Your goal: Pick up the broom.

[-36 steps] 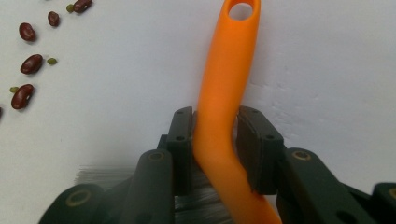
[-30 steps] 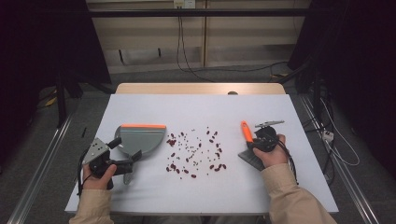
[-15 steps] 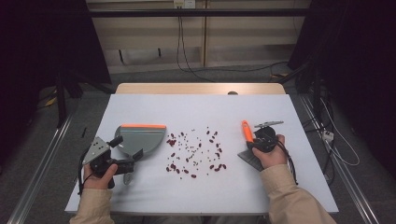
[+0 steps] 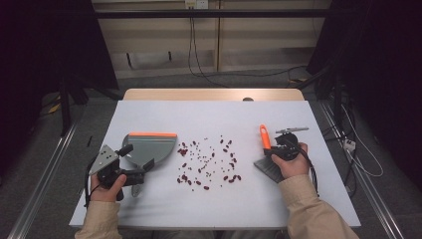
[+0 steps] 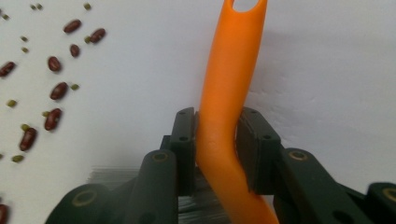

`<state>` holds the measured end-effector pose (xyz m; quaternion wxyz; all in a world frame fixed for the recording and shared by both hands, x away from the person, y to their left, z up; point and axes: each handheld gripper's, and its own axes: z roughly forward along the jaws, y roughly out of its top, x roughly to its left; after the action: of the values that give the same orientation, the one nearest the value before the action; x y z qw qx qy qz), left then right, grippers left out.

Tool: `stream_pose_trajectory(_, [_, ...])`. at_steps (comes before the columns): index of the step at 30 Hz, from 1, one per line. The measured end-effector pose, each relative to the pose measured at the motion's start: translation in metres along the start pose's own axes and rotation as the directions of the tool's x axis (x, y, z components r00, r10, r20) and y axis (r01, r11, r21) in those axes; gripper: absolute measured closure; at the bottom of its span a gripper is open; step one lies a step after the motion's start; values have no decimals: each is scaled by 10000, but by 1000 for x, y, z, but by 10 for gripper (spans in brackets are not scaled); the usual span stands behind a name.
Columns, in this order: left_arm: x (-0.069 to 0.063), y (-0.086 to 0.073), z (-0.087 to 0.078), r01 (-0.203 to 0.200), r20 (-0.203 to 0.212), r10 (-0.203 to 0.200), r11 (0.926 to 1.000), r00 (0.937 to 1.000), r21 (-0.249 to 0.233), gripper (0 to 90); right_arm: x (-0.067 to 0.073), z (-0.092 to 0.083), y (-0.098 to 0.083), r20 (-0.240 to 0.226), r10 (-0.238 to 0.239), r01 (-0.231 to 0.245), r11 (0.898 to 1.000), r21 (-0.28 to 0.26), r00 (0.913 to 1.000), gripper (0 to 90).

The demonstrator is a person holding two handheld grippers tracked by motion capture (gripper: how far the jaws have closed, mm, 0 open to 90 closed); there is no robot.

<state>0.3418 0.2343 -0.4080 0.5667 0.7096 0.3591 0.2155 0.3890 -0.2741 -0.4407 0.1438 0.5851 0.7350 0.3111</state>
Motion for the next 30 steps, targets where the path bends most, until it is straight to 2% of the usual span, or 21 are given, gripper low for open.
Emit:
stream_pose_trajectory(4, [-2,2,0,-9,-18,9,10000,10000,-49,35,1,-8,2,-372,81,-98,9989,-455,9993,703])
stream_pose_trajectory(6, [-4,3,1,-33,33,33,10000,10000,-92,35,3,-14,3,-700,198,-254,9964,-811,9974,706])
stream_pose_trajectory(7, [-4,4,1,-110,72,111,9999,9999,-86,35,3,-17,4,-812,94,-180,9943,-1053,9967,707])
stream_pose_trajectory(9, [-6,6,3,-108,72,109,9999,9999,-55,35,5,-24,6,-1152,155,-318,9894,-1417,9932,711])
stream_pose_trajectory(15, [-18,15,12,-178,390,179,9998,9991,-24,34,10,-38,7,-1554,94,-458,9716,-2323,9878,714])
stream_pose_trajectory(22, [-36,26,29,-630,879,601,9976,9943,301,35,10,-48,10,-2168,248,-905,9501,-2985,9759,717])
stream_pose_trajectory(30, [-50,37,43,-732,1194,694,9969,9904,280,35,18,-51,14,-2533,200,-1081,9345,-3392,9672,718])
